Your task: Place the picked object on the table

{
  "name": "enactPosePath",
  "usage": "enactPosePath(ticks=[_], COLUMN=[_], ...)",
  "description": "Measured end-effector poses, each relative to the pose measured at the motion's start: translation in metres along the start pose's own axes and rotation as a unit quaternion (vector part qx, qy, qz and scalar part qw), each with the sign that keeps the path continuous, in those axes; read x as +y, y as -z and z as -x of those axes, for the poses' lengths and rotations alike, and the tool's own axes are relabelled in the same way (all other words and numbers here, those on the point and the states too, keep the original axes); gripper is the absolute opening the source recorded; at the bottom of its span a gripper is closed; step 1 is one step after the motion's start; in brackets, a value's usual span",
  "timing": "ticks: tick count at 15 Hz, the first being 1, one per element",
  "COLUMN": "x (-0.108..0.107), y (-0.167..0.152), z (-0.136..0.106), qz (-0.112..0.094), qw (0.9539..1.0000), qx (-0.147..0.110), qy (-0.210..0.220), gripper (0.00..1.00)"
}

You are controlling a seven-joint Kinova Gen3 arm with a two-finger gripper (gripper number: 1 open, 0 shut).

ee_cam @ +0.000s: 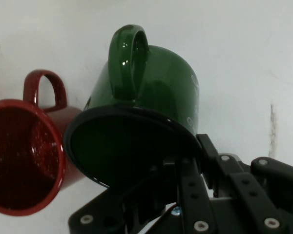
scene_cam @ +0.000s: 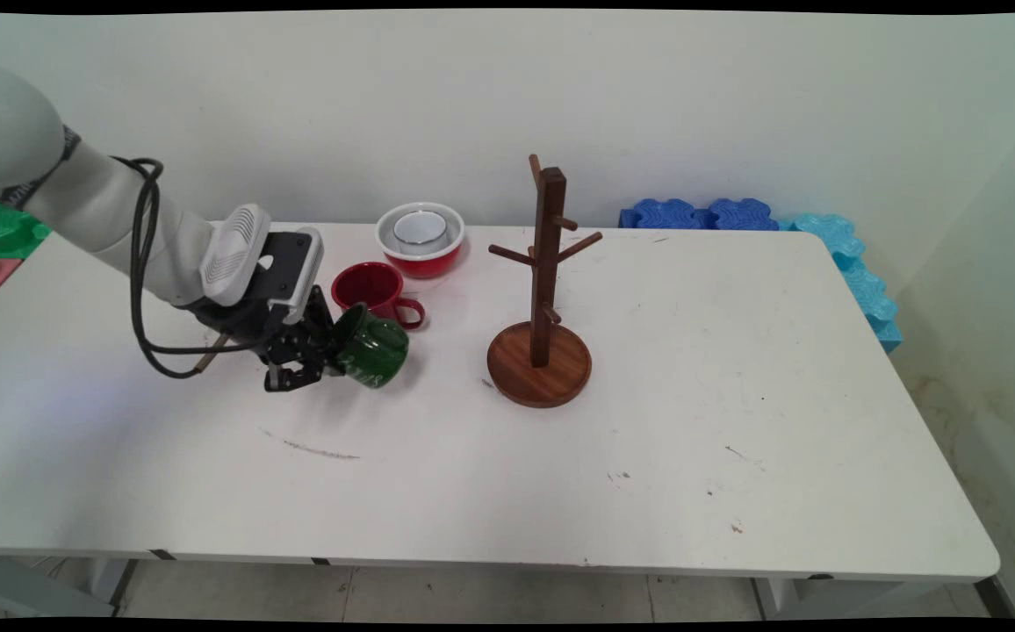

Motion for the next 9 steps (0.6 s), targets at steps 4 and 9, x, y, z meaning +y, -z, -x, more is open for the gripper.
enactPosePath(ticks=[4, 9], x=[0.005, 0.013], y=[-0.001, -0.003], z=[-0.001, -0.003], qz=[-0.004, -0.008], qw=[0.9997, 0.9987], qx=[-0.022, -0.045], qy=[-0.012, -0.021], gripper=[0.0, 0.0])
